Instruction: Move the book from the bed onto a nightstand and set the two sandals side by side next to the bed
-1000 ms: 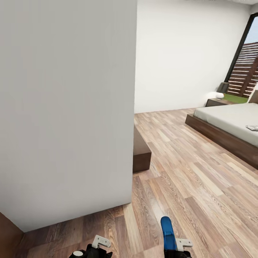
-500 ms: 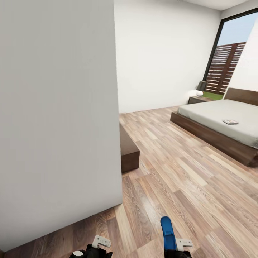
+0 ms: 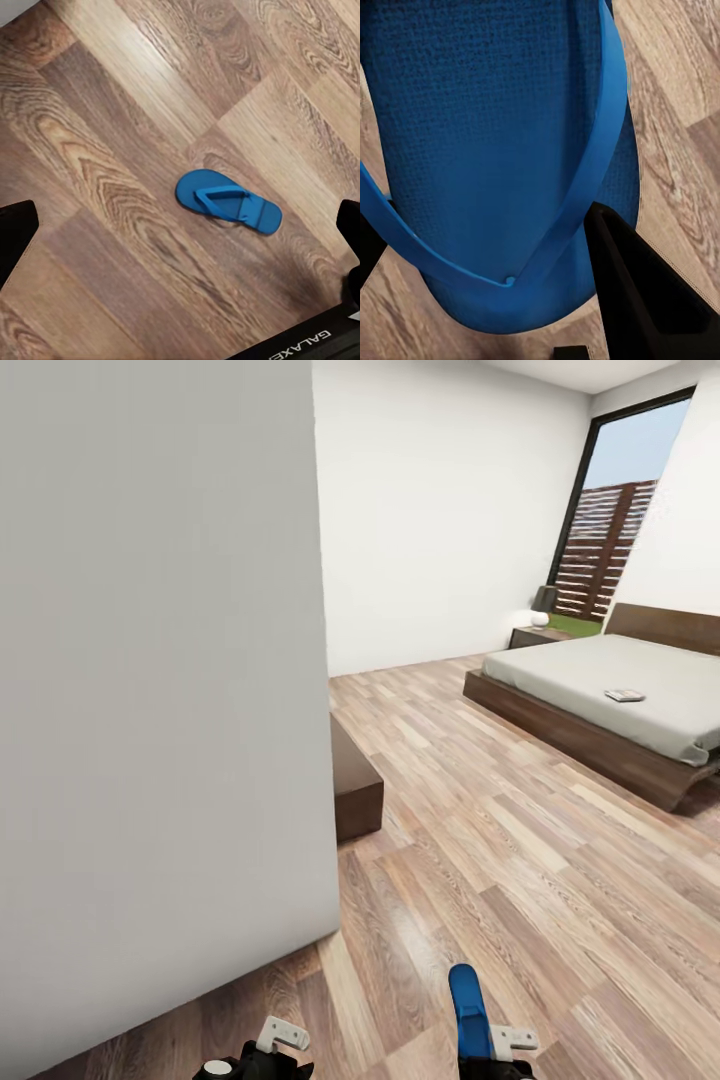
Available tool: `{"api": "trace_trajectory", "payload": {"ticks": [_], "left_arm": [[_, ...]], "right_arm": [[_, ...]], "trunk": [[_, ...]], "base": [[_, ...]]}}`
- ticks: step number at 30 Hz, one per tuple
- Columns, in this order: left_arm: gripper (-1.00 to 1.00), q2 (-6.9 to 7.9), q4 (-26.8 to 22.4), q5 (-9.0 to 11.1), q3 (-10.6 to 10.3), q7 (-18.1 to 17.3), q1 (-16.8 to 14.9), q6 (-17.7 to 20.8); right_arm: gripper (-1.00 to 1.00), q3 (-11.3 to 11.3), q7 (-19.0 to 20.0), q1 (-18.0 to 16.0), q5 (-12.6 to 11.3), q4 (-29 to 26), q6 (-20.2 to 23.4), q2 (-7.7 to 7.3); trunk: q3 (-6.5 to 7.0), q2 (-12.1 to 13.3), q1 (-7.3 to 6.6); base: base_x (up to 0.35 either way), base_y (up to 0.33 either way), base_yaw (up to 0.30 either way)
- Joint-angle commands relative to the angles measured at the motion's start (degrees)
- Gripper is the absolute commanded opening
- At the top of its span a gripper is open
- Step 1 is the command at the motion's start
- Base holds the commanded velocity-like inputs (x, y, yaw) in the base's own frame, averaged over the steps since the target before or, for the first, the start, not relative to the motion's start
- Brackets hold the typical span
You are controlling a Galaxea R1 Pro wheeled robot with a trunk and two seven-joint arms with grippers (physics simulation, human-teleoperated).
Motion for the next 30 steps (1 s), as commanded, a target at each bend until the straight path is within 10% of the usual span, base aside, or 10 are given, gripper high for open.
{"api": "trace_trajectory", "payload": {"ticks": [1,30], "left_arm": [[1.0,0.01,-0.1,-0.4,0.0,-0.1,0.0,0.0],[1.0,0.07,-0.1,-0.4,0.0,-0.1,0.0,-0.1]], "right_arm": [[-1.0,-0.4,-0.1,0.0,-0.1,0.0,-0.1,0.04],[-1.0,-0.4,-0.1,0.0,-0.1,0.1,-0.1,0.11]], "trunk": [[-0.05,0.0,0.0],[-0.05,0.0,0.0]], "base": [[0.048,0.185,-0.094],[0.013,0.04,-0.186]]}}
